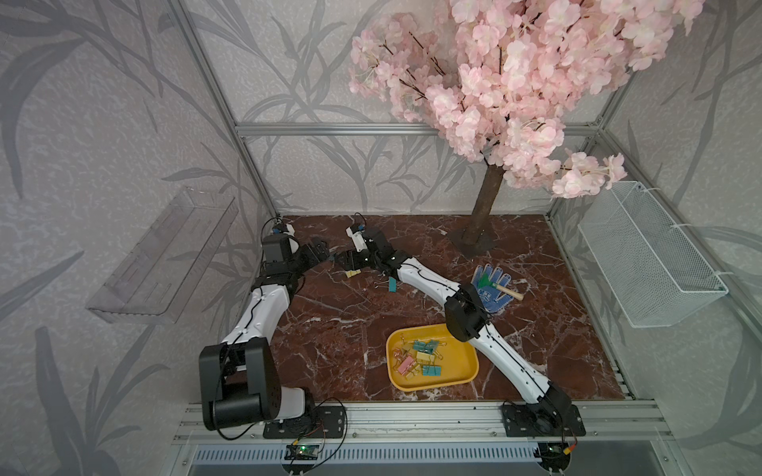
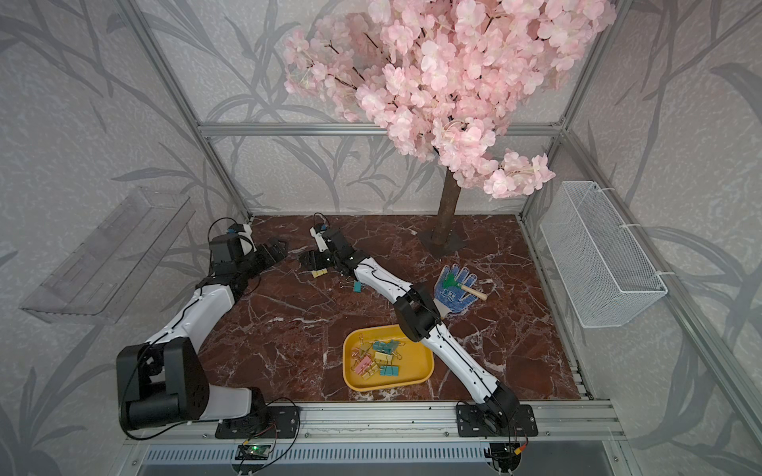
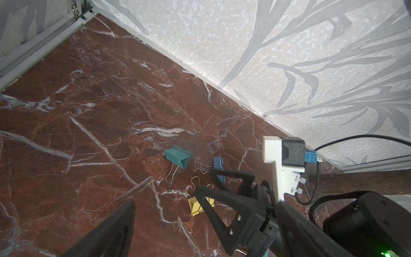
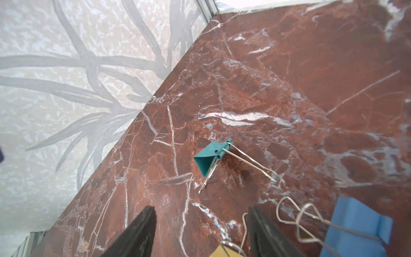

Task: Put the binder clips in the storage box
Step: Pick up the binder clip at the center of the board.

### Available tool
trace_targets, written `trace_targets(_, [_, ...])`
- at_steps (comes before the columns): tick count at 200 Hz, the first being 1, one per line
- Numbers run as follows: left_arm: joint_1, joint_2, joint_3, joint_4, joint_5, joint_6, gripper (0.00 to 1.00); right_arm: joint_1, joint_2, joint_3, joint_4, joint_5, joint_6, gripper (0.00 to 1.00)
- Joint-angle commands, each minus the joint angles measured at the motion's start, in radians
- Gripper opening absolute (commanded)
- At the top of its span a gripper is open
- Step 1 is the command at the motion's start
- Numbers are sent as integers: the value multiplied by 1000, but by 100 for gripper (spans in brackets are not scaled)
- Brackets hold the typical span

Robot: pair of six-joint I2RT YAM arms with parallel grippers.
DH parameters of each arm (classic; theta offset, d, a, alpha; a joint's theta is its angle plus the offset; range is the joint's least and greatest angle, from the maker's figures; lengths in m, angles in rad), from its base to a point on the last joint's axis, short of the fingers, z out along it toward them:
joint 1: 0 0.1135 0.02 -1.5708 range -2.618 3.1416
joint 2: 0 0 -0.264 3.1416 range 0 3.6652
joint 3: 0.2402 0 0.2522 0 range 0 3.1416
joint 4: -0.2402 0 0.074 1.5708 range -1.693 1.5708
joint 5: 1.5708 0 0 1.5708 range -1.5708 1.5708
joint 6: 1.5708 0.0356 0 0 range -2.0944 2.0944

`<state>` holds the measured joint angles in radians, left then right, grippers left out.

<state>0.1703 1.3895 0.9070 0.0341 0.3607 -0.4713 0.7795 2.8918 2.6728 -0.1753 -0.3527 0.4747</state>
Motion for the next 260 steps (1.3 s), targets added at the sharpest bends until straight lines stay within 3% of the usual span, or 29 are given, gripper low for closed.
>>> trace_targets(1, [0,0,-11,18,8,-2,100,-5,33,6,22,-36,17,66])
trace_targets(38, [0,1,-12,19,9,-3,100,-6,28,-3,8,-54,23,61])
trace_targets(57, [0,2,-11,19,9,-3,100,-6,19,-13,6,-61,25,44])
trace_targets(76, [0,2,-11,21,11,-4,100,-6,-4,-50,14,-66,33,36])
trace_targets(114, [0,3,-16,30,18,-1,100,-6,-66,-134,31,-84,42,0])
trace_targets(166, [-1,3,-25,54,34,0,100,-3,-244,-327,92,-109,68,0])
trace_targets(227, [-8,3,-34,69,35,4,100,-32,-763,-1029,430,-14,90,0])
trace_targets(260, [-24,0,-34,65,22,22,100,-55,-1130,-1397,426,83,53,0])
